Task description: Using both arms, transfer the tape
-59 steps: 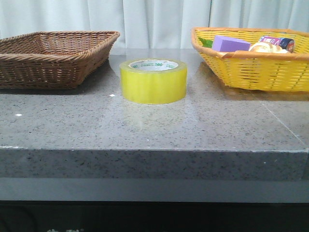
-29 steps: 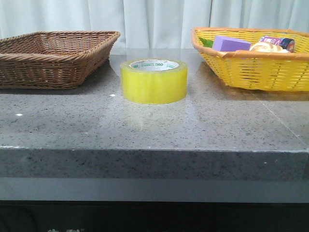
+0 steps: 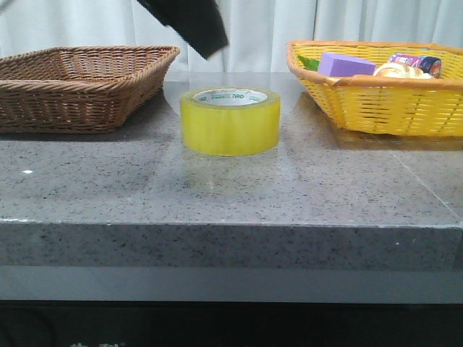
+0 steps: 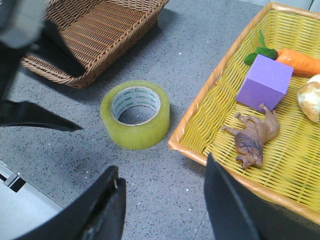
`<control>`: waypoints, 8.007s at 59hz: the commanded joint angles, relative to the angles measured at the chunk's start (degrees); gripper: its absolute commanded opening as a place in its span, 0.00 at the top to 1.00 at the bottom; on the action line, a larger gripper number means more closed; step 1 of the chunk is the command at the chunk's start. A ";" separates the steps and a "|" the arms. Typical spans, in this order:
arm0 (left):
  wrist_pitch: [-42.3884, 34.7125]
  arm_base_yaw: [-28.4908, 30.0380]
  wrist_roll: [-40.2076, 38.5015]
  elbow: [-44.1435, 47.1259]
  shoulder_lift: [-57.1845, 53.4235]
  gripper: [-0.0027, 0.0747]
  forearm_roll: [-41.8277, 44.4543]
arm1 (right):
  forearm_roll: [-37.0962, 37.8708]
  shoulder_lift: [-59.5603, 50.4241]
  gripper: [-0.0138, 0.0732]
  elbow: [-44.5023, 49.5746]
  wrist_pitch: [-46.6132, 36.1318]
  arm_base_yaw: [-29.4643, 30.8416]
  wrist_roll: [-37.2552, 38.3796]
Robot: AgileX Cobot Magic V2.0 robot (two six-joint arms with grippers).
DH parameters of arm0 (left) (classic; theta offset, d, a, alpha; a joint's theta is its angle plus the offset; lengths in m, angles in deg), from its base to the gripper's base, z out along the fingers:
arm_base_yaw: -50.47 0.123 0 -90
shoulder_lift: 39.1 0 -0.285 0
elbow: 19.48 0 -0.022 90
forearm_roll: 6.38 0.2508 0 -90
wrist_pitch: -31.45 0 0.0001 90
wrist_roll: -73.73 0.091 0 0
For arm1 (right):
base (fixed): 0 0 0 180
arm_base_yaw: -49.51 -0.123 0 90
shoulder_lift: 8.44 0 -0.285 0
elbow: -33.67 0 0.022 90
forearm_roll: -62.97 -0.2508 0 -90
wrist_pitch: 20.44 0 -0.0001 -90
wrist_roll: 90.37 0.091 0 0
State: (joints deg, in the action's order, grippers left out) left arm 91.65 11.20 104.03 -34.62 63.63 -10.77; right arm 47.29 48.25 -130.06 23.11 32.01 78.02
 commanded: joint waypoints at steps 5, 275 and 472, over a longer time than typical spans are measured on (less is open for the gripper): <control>0.64 -0.39 1.77 -9.57 5.65 0.24 -1.40 | -0.56 -0.14 0.39 -1.20 -3.87 0.15 -0.48; -16.39 25.23 -24.91 39.35 -58.22 0.45 -2.13 | 4.74 -7.82 0.39 0.58 3.27 6.67 5.61; -63.91 39.56 -34.17 95.12 -96.40 0.99 0.39 | 6.42 -11.05 0.92 6.36 -2.34 7.51 5.13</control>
State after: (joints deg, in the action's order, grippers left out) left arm 32.46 50.75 70.51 58.23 -31.67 -10.23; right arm 52.39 38.71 -124.83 27.69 38.53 83.68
